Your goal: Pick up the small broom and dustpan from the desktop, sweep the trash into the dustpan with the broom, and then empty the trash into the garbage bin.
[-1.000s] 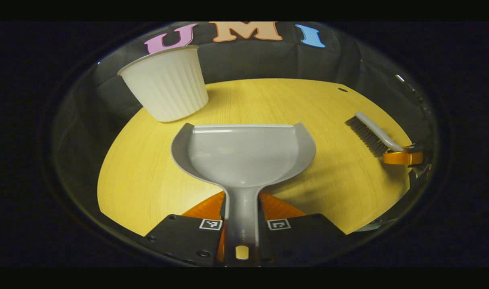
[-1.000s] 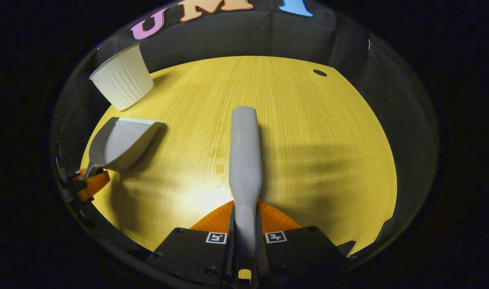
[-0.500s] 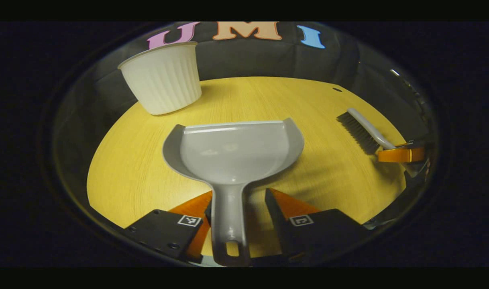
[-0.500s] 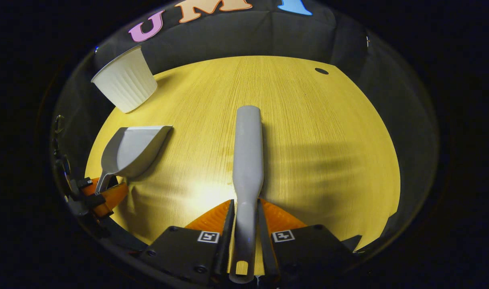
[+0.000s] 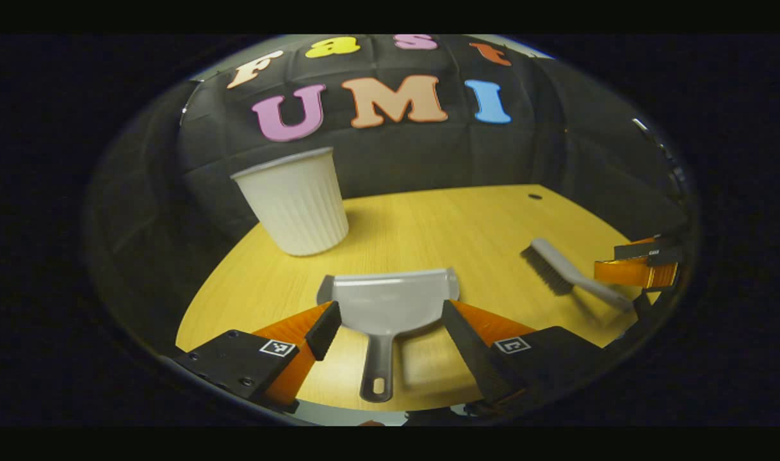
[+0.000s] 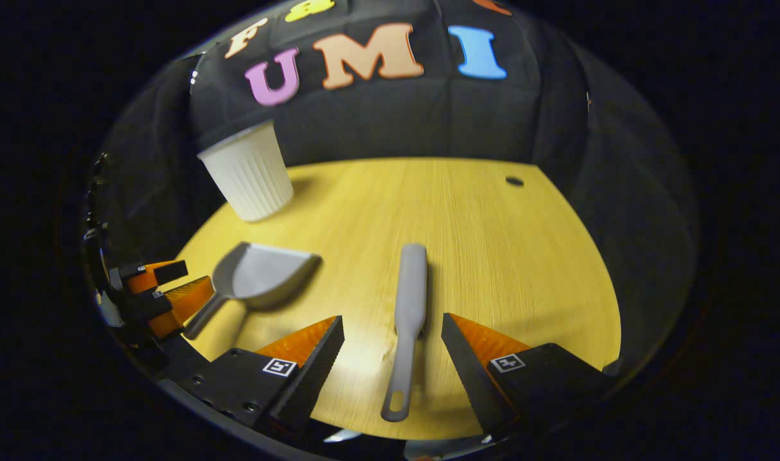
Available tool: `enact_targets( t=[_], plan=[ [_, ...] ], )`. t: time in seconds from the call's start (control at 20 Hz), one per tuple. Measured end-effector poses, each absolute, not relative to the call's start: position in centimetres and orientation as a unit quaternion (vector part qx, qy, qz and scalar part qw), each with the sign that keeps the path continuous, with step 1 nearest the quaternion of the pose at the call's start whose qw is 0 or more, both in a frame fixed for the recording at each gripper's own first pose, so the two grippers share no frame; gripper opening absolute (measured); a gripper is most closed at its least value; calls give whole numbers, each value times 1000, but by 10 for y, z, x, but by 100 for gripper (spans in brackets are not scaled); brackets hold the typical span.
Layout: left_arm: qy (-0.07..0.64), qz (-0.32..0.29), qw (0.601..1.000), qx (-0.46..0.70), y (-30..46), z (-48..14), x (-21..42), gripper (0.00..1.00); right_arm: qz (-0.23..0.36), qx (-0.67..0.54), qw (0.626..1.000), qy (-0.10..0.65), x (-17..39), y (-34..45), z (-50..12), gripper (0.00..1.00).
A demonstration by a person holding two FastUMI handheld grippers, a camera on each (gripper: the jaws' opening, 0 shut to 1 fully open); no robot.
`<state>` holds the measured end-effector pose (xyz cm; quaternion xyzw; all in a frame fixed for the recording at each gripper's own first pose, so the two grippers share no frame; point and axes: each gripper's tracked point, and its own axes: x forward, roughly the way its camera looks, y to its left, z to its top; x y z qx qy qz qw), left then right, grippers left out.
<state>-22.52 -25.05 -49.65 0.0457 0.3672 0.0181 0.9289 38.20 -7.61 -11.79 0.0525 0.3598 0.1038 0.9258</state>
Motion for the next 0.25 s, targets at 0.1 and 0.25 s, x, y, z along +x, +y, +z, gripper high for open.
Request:
enact_targets(
  t=[0.1,0.25],
  plan=[
    [333,9,942,50,-274,-469,-213,100,125,57,951,276,394,-73,-71,93],
    [275,13,960,47,-301,-415,-196,96,149,77,962,214,396,-68,-16,93]
  ],
)
